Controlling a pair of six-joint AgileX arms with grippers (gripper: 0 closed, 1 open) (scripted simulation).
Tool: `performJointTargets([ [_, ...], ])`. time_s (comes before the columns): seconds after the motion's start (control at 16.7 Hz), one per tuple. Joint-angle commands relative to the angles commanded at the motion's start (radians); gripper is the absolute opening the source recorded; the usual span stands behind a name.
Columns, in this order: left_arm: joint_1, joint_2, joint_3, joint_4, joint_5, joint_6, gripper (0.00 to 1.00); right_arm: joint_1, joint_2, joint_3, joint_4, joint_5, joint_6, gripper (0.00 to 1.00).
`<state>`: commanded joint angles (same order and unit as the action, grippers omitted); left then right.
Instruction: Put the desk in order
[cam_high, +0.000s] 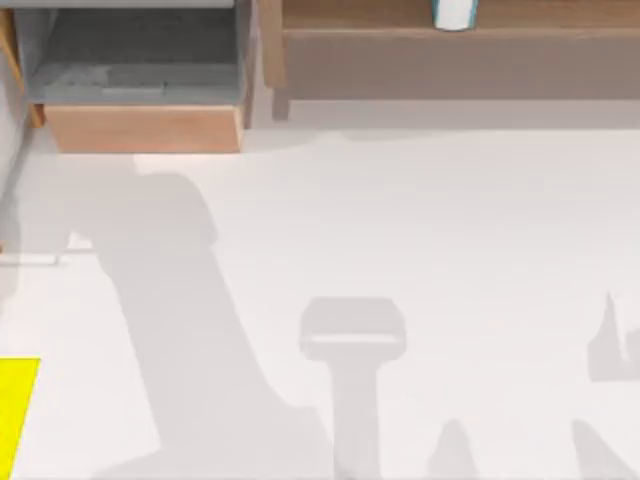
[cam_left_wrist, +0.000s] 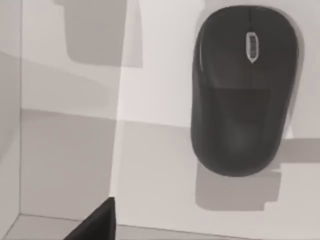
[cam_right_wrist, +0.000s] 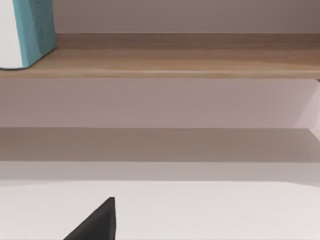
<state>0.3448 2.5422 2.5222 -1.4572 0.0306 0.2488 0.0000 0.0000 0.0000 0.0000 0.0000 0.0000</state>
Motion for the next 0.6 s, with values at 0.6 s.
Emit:
performJointTargets([
  [0.6,0.007,-0.037,-0.085,0.046,0.008,0.013,1.0,0.0,0.0,0.0,0.0,0.0,0.0,1.0],
])
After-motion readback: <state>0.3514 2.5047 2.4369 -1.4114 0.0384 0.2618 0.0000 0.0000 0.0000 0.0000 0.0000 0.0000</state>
